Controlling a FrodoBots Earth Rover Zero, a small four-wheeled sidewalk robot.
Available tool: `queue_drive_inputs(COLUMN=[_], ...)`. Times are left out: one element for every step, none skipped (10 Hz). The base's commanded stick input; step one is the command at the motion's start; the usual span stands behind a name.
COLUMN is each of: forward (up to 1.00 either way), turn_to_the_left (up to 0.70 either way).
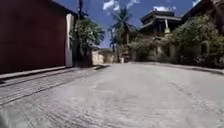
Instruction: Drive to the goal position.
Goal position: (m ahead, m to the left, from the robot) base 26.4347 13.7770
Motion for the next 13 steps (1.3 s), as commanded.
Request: queue_drive_inputs(forward=[1.0,1.0,1.0,1.0,1.0,1.0,1.0,1.0,1.0,1.0,1.0,1.0,1.0], turn_to_the_left=[0.0,0.0,0.0,0.0,0.0,0.0,0.0,0.0,0.0,0.0,0.0,0.0,0.0])
